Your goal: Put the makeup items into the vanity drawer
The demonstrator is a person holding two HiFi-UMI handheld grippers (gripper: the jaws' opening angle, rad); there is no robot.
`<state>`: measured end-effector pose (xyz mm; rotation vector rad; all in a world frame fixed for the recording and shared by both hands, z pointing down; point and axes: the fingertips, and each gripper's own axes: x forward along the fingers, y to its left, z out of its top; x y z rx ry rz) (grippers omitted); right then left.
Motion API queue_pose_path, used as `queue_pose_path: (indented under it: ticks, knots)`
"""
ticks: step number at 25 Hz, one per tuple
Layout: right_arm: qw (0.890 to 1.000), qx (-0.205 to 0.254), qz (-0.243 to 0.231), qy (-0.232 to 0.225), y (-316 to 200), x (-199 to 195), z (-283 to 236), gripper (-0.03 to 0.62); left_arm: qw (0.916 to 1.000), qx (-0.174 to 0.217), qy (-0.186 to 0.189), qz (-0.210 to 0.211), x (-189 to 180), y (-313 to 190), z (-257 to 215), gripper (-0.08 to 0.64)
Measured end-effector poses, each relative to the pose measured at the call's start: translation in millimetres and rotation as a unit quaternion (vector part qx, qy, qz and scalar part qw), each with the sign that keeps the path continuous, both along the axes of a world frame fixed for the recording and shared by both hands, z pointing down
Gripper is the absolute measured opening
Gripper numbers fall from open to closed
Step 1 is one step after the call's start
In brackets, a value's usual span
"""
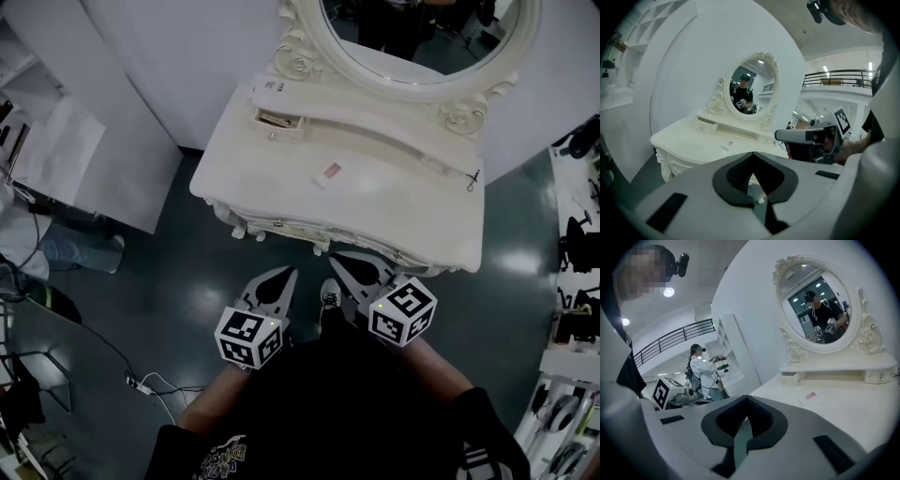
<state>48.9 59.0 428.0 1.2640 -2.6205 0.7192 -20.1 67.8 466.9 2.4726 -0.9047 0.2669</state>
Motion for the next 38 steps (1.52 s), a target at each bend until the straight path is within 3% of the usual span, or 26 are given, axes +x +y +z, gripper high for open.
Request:
queue_pose_path:
  ticks: [19, 31, 38]
  knots:
    - [0.999, -0.005, -0.032, 0.001, -87.2, 83.1, 23.4, 0.029, 0.9988, -0.014, -0.027, -0.038, 66.3, -68.0, 11.3, 0.000]
    - [0.997, -0.007, -0.075, 0.016, -135.8, 110.6, 33.9, 0.029, 0.9942, -0.014, -0.033, -0.101, 80.9, -119.5, 8.4, 0.000]
    - [0.994, 0.002, -0.101, 0.036, -155.3, 123.7, 43.2, 0.029, 0.9921, -0.002, -0.047, -0.117, 90.3, -134.4, 4.0, -0.001]
